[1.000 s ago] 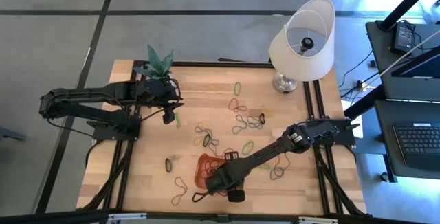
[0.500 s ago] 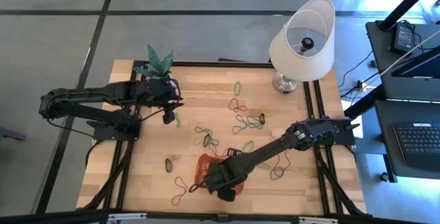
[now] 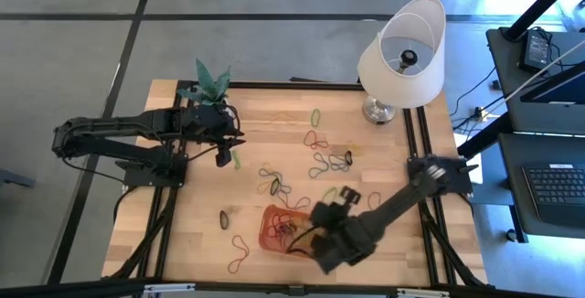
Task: Pick and place rubber bands into bin
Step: Put the green rubber band into the bin
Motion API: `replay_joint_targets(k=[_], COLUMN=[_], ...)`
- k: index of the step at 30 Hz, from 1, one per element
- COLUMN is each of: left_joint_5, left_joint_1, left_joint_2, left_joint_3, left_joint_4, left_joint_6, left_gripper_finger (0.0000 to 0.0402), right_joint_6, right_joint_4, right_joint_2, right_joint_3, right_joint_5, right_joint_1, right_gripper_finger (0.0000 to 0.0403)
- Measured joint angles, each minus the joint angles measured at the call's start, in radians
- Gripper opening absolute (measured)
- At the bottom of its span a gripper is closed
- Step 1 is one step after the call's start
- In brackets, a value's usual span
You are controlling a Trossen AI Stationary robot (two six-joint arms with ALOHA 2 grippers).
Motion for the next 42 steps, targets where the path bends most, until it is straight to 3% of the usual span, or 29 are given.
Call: replay_joint_targets(k=[4,8,12,18,22,27,32,38,42], left_joint_5=[-0.015,-0.105,-0.201,-0.319,-0.372,-0.376,-0.366,-0.424,-0.447], left_joint_1=[-0.027,-0.080,-0.134,-0.193,-0.216,-0.243,-0.264,-0.289,-0.293], left_joint_2=[0.003,0.027,0.078,0.197,0.283,0.346,0.355,0.354,0.354], left_joint_3=[0.000,0.000,0.001,0.067,0.141,0.212,0.241,0.259,0.259], left_joint_4=[0.000,0.007,0.018,0.014,0.015,0.014,0.014,0.013,-0.036], left_joint_6=[0.002,0.008,-0.059,-0.149,-0.175,-0.177,-0.162,-0.215,-0.324], left_gripper_finger=[0.0102,0.0102,0.0102,0.0102,0.0102,0.0102,0.0102,0.0102,0.0102], right_joint_6=[0.106,0.095,-0.022,-0.263,-0.352,-0.370,-0.376,-0.493,-0.551], right_joint_4=[0.143,0.453,0.784,1.120,1.174,1.184,1.184,1.183,1.183], right_joint_2=[-0.202,-0.458,-0.723,-1.079,-1.255,-1.381,-1.415,-1.414,-1.414], right_joint_3=[-0.341,-0.724,-1.077,-1.428,-1.560,-1.632,-1.645,-1.645,-1.645], right_joint_5=[0.044,0.051,0.038,-0.082,-0.105,-0.105,-0.105,-0.106,-0.106], right_joint_1=[0.023,0.028,0.013,-0.068,-0.128,-0.184,-0.206,-0.228,-0.245], right_gripper_finger=[0.0006,0.0008,0.0003,0.0006,0.0007,0.0007,0.0007,0.0007,0.0007])
